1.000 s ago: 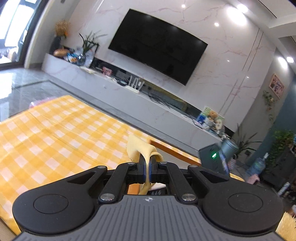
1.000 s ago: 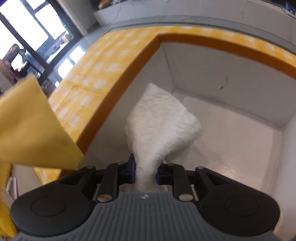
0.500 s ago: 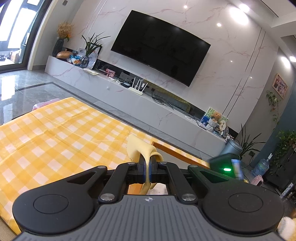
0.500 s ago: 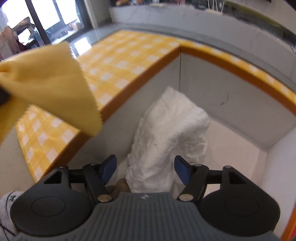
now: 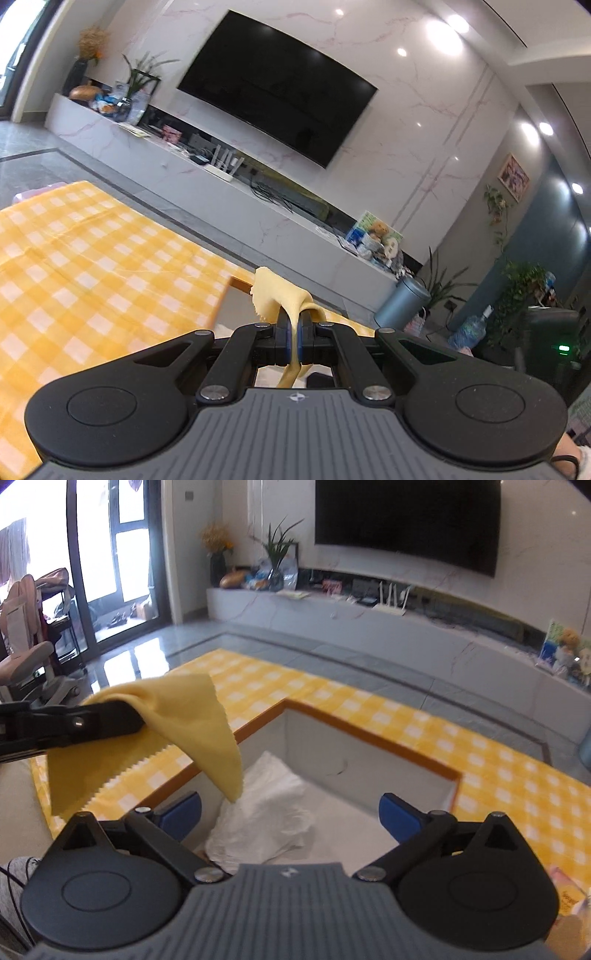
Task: Organize soft objects
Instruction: 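Lower the yellow cloth into the cardboard box and open the left tool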
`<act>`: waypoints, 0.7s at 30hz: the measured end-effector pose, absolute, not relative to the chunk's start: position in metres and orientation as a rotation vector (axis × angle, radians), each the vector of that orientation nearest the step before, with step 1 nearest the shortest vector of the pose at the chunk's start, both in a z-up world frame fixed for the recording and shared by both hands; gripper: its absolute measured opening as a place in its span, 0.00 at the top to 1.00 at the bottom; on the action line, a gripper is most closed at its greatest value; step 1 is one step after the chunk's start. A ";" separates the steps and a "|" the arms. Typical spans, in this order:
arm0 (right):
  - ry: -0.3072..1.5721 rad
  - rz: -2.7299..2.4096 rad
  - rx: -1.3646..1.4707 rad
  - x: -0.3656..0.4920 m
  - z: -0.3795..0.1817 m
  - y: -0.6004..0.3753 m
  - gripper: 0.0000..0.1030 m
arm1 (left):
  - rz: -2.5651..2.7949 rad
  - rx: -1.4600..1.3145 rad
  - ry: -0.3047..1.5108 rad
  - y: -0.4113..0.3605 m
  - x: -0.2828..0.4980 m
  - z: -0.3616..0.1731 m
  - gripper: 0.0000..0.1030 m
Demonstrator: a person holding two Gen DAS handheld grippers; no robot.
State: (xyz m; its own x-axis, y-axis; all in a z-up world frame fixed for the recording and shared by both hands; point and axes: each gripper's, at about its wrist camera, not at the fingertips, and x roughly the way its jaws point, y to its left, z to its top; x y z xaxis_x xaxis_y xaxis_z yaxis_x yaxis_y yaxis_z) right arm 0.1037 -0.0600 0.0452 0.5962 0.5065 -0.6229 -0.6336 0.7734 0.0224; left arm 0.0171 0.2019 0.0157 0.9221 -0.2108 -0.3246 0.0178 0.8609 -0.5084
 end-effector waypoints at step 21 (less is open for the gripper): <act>0.580 0.586 -0.137 0.106 0.037 -0.153 0.03 | -0.069 -0.295 0.639 0.114 0.090 -0.033 0.97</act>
State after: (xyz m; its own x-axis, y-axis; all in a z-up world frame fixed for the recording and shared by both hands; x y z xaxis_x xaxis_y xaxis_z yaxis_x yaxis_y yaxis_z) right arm 0.1061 -0.1525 0.0375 0.6794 0.4825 -0.5528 -0.5576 0.8292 0.0385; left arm 0.0903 0.1136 -0.0328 0.8020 -0.1538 -0.5772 -0.0268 0.9560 -0.2920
